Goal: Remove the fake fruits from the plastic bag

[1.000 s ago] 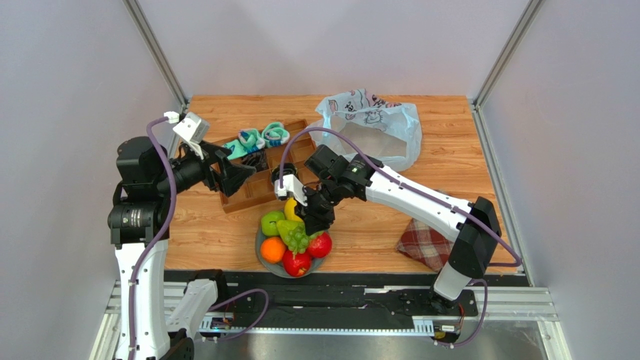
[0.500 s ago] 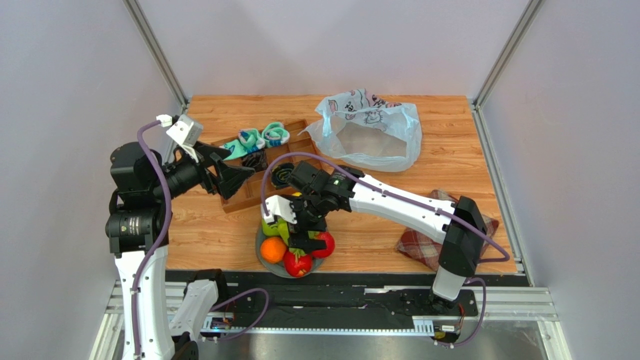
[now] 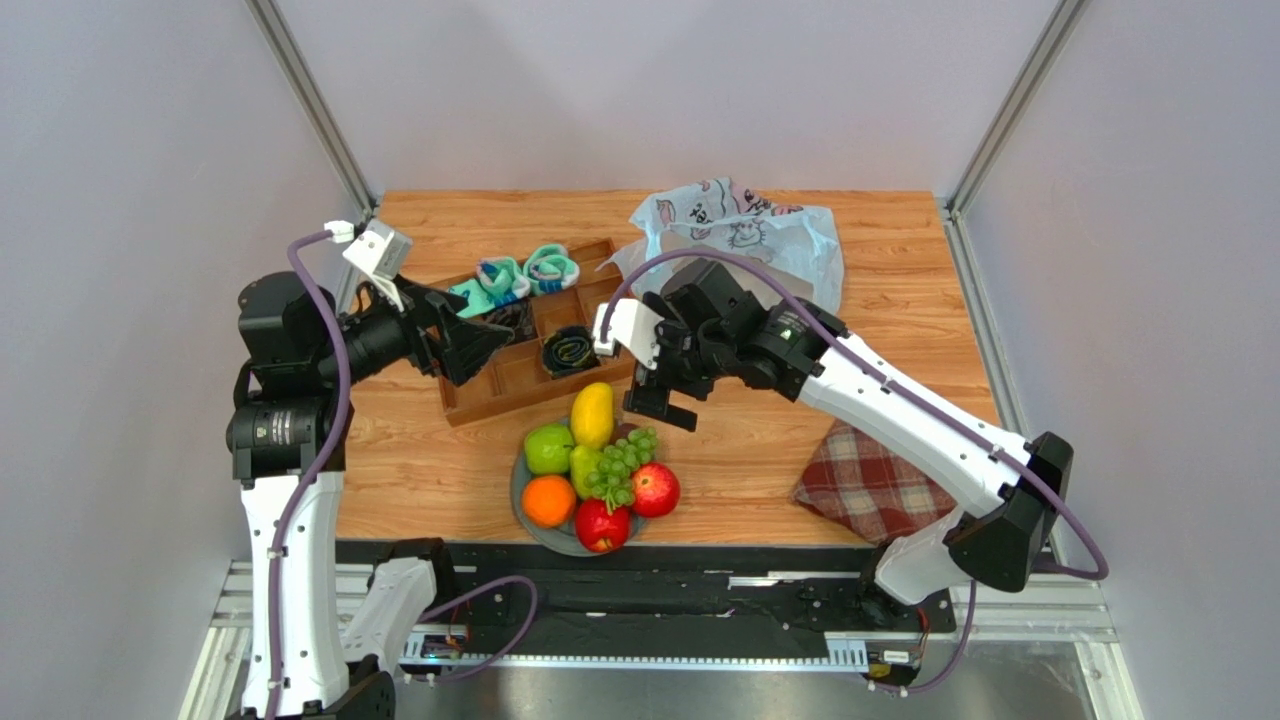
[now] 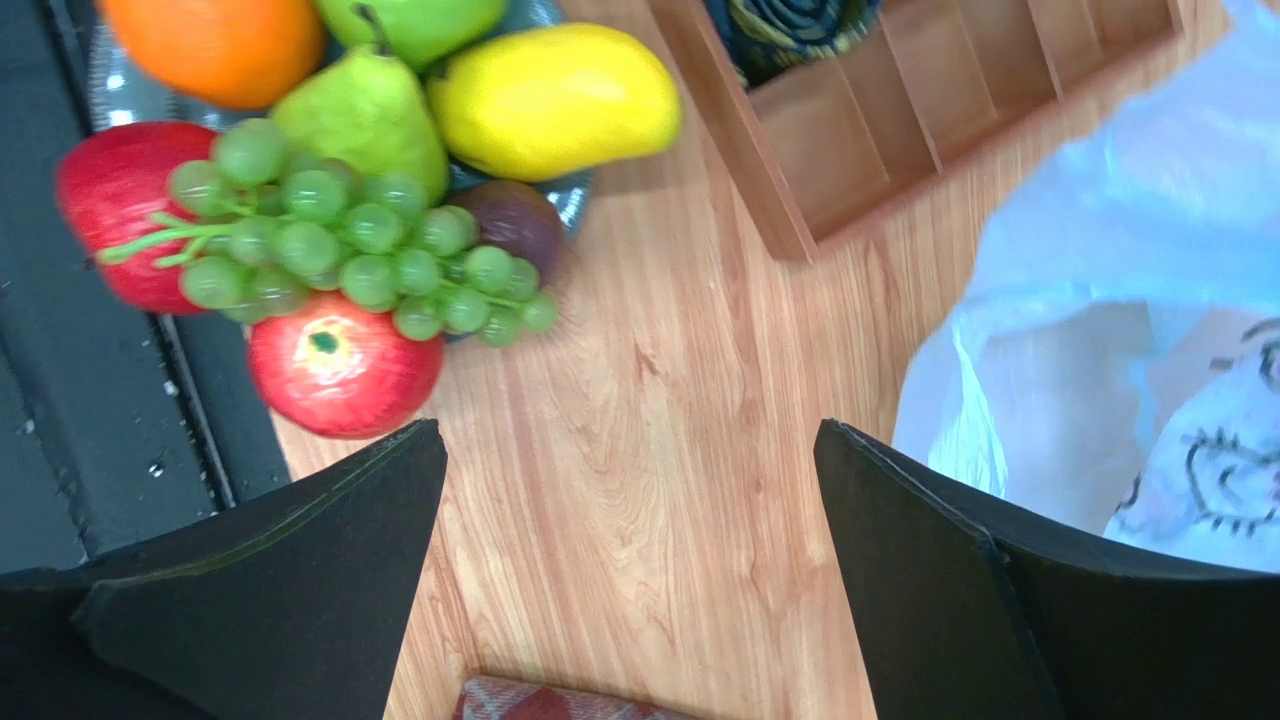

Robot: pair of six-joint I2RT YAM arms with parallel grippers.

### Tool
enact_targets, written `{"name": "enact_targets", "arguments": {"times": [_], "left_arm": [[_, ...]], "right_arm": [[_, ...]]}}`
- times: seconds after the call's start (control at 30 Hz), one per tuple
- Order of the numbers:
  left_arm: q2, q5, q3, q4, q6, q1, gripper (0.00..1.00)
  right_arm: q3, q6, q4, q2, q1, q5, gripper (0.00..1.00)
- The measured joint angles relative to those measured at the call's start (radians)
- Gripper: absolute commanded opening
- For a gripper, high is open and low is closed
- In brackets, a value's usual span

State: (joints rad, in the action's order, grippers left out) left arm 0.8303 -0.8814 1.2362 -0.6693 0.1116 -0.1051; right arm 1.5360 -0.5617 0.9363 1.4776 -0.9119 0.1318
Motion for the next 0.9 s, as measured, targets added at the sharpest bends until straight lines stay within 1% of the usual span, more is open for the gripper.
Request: {"name": "enact_targets", "arguments": {"times": [0.13, 0.27, 0.4, 0.5, 0.63, 0.73, 0.83, 0.9], "left_arm": [[0.013, 0.000, 0.000, 0.008, 0.003, 0.000, 0.99], [0.010, 0.011, -0.006, 0.007, -0.002, 0.000, 0.99], [-0.008, 0.077, -0.032, -0.024, -0.017, 0.000, 0.99], [-0.014, 0.126, -0.038, -0.064, -0.039, 0.000, 0.99], [-0.005, 0.176, -0.032, -0.106, -0.076, 0.000, 0.99], [0.014, 0.215, -0.015, -0.130, -0.111, -0.002, 0.99], [0.024, 0.238, -0.010, -0.136, -0.130, -0.007, 0.99], [0.024, 0.245, -0.010, -0.140, -0.136, -0.015, 0.99]], "right_arm": [[-0.045, 0.048, -0.019, 0.000, 0.084, -0.002, 1.00], [-0.071, 0.114, -0.023, 0.017, 0.228, 0.009, 1.00], [-0.077, 0.156, -0.039, 0.065, 0.354, 0.043, 1.00], [-0.066, 0.154, -0.030, 0.138, 0.401, 0.073, 1.00], [0.046, 0.163, -0.023, 0.337, 0.440, 0.064, 1.00], [0.146, 0.189, -0.065, 0.477, 0.489, -0.017, 1.00], [0.335, 0.212, -0.107, 0.583, 0.581, -0.121, 1.00], [0.447, 0.223, -0.140, 0.605, 0.643, -0.156, 1.00]]}}
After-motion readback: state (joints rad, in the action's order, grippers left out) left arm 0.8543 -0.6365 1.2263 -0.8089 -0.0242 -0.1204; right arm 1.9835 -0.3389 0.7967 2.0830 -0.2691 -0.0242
